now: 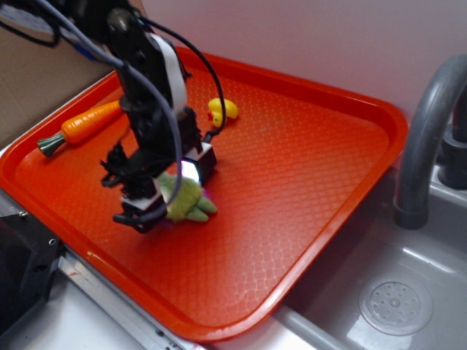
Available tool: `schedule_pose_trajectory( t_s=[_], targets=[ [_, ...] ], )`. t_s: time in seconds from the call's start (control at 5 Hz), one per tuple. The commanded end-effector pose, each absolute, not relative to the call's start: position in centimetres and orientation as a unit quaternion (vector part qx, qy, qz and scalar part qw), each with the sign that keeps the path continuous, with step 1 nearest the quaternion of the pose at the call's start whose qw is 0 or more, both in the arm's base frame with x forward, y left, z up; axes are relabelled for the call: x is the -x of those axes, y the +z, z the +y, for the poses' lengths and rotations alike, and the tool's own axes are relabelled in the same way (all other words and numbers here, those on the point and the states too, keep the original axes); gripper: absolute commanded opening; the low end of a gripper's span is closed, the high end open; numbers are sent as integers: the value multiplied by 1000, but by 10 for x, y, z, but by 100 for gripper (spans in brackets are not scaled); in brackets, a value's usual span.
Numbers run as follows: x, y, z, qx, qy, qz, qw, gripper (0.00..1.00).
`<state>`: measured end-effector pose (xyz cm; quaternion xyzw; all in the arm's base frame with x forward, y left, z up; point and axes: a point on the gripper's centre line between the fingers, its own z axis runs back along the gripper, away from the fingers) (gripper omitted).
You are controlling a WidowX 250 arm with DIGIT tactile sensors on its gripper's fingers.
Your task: Grab the green animal.
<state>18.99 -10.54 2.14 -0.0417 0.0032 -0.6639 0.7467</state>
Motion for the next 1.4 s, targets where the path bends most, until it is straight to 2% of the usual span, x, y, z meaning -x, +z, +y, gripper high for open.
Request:
schedule_pose_trajectory(
  t_s=[0.0, 0.2, 0.4, 0.6, 0.8, 1.0, 1.2],
  targets=[
    [-175, 14, -110, 30, -664, 19, 747, 0],
    [-179, 38, -102, 1, -637, -8, 770, 0],
    [-191, 86, -84, -26, -536, -17, 844, 0],
    [-198, 137, -58, -44, -428, 22, 902, 0],
    [-191, 182, -45, -63, -312, 41, 947, 0],
    [-172, 196, -45, -74, -189, 38, 978, 0],
    [-164, 217, -52, -42, -66, 8, 997, 0]
  ],
)
